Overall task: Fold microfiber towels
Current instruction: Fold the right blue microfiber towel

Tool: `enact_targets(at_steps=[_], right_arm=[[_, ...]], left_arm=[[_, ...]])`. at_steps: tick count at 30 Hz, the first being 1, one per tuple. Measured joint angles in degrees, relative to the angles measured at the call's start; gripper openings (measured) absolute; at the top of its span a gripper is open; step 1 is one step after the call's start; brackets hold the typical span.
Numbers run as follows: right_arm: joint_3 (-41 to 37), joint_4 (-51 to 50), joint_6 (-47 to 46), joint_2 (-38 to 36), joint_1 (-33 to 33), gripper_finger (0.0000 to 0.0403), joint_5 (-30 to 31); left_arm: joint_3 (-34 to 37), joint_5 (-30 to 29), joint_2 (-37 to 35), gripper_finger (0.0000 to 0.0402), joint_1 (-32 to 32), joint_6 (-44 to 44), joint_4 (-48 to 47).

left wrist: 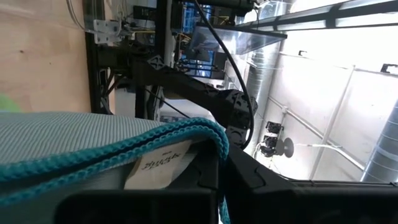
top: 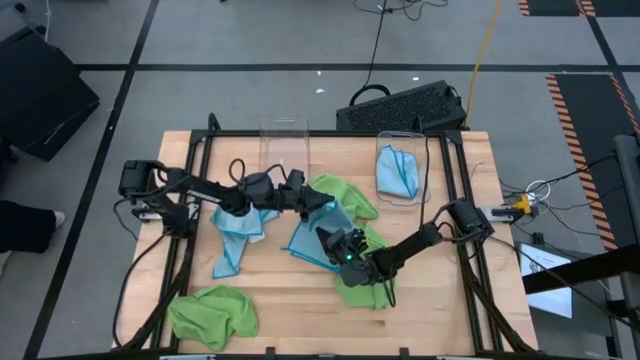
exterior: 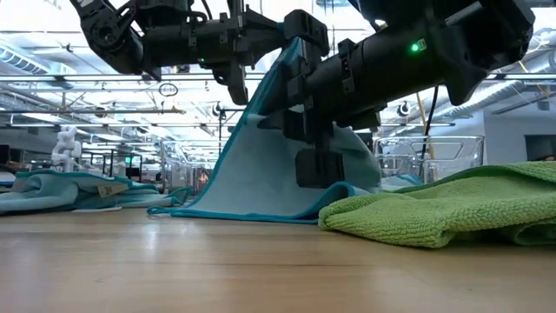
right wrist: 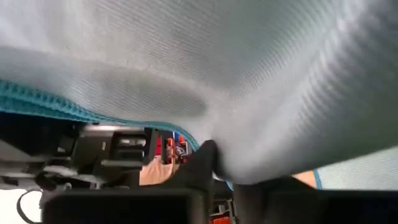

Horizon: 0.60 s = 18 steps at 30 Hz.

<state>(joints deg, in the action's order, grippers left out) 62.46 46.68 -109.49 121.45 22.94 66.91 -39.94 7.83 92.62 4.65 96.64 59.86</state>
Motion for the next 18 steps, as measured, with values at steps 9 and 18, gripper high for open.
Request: enact_targets(at_steps=[9,18], right_arm=[[-0.63,5.84,2.82,-0.03,0.47,0.0003,-2.14],[-10.63,10.46,8.16,-11.21,1.51,0.0002,-11.88]], left_arm=[[0.0,3.0,0.0,0.0006,1.57,-0.43,0.33],[0.02,12.1,-0.87,0.0007,4.72,-2.32,1.19]])
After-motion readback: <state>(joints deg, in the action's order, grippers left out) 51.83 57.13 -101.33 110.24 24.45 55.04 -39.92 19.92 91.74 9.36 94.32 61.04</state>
